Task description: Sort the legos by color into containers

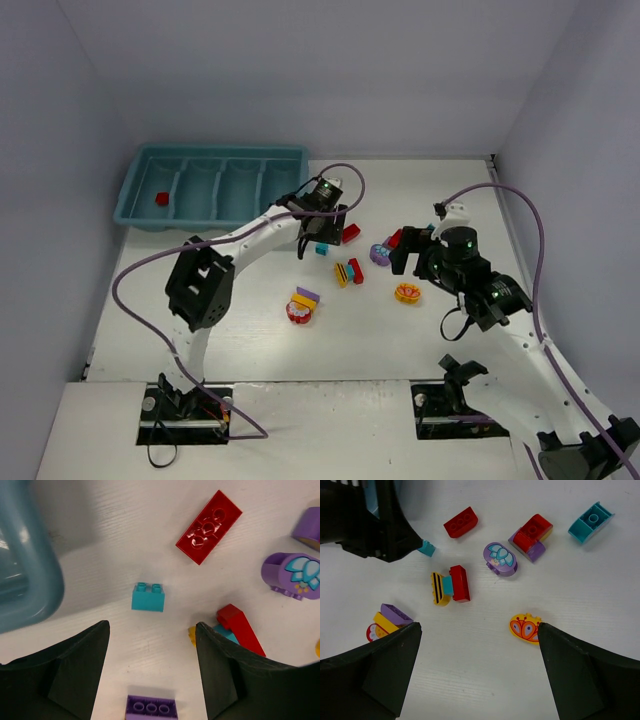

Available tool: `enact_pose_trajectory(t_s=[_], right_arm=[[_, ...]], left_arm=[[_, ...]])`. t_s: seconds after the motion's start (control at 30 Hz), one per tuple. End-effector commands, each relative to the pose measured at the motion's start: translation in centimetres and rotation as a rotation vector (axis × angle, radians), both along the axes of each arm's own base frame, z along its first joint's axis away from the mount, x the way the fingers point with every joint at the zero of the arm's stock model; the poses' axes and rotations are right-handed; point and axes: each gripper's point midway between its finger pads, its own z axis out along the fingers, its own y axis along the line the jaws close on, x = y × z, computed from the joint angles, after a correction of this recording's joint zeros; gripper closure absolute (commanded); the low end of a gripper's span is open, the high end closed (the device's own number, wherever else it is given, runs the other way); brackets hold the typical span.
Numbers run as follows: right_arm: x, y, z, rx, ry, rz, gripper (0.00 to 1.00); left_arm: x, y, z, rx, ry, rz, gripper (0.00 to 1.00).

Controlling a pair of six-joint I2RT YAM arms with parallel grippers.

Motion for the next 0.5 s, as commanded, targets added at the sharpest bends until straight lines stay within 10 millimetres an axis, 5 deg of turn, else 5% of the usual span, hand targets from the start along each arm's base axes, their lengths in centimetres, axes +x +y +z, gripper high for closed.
enact_pose_trajectory(t_s=[0.0, 0.27, 0.47], right_arm=[[0.4, 0.1, 1.7, 0.030, -0.074, -0.008, 0.02], [-0.1, 0.0, 1.7, 0.047, -0.083, -0.009, 0.02], [-0.2, -0.2, 1.6, 0.047, -0.084, -0.014, 0.02]], left_arm=[[1.4, -0.9, 1.1, -0.017, -0.034, 0.042, 0.37], [2.8, -1.8, -2.3, 0.042, -0.017, 0.013, 0.37], [3.2, -2.0, -3.7, 0.073, 0.001, 0.010, 0.53]])
